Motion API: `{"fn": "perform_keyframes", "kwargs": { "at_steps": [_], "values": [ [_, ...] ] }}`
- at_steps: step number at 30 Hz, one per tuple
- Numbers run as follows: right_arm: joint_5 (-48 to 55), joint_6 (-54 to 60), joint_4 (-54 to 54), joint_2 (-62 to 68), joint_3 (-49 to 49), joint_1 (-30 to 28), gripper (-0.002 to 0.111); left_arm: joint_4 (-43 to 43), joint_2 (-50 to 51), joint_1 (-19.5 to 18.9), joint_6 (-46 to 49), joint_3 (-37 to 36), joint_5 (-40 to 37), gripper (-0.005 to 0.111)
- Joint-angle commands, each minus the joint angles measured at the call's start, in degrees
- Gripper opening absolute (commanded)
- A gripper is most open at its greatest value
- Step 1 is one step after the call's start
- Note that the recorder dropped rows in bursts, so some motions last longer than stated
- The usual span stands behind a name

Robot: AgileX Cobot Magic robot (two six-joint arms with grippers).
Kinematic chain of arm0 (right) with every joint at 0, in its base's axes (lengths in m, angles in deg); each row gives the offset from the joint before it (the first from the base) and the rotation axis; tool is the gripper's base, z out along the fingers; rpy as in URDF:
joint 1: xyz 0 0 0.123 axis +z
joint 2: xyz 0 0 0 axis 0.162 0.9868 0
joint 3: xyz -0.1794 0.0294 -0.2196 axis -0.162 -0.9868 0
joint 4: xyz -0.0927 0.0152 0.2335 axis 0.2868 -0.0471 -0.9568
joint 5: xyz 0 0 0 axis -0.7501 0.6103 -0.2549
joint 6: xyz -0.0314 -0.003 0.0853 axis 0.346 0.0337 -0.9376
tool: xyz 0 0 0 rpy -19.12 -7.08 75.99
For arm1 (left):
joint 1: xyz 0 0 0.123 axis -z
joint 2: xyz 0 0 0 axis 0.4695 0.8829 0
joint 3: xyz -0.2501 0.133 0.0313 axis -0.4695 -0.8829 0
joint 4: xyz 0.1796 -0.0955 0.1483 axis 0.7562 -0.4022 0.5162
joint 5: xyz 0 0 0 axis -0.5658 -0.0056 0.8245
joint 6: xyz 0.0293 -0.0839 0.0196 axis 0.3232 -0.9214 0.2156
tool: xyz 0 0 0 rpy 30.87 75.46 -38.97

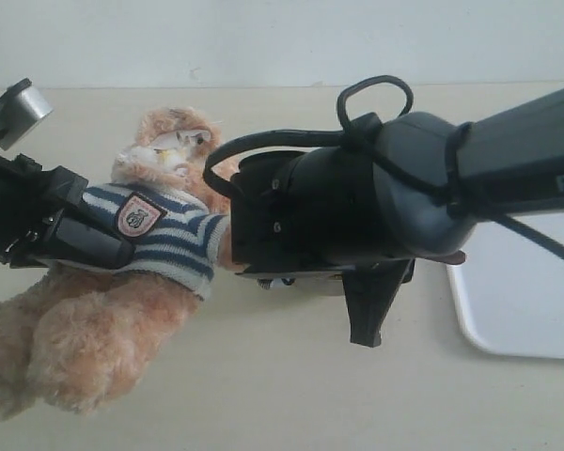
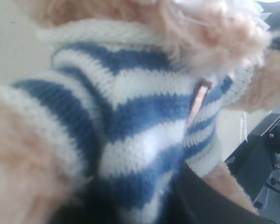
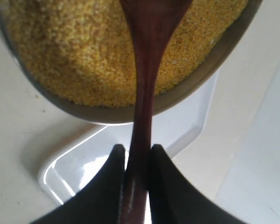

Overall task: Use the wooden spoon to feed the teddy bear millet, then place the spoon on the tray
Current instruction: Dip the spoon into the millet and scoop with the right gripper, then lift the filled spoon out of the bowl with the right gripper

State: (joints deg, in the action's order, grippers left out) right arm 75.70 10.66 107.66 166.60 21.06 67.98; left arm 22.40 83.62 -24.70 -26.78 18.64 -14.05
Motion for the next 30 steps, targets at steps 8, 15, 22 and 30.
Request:
{"fn": "perform_keyframes", "kwargs": {
  "at_steps": [8, 15, 22, 30],
  "values": [
    [0.1, 0.7, -2.1, -0.5, -0.1, 0.1, -0.001, -0.6, -0.4, -0.3, 0.0, 0.4, -0.9, 0.004],
    [0.1, 0.0, -2.6, -0.5, -0.1, 0.0, -0.001, -0.6, -0.4, -0.3, 0.0, 0.4, -1.1, 0.004],
    [0.1, 0.9, -7.3, -0.5, 2.6, -3.2, -0.001, -0.6, -0.4, -0.3, 0.0, 0.4, -1.1, 0.004],
    [0.1, 3.4, -11.6, -0.5, 4.4, -4.5, -0.001, -0.6, -0.4, -0.3, 0.0, 0.4, -1.1, 0.004]
  ]
}}
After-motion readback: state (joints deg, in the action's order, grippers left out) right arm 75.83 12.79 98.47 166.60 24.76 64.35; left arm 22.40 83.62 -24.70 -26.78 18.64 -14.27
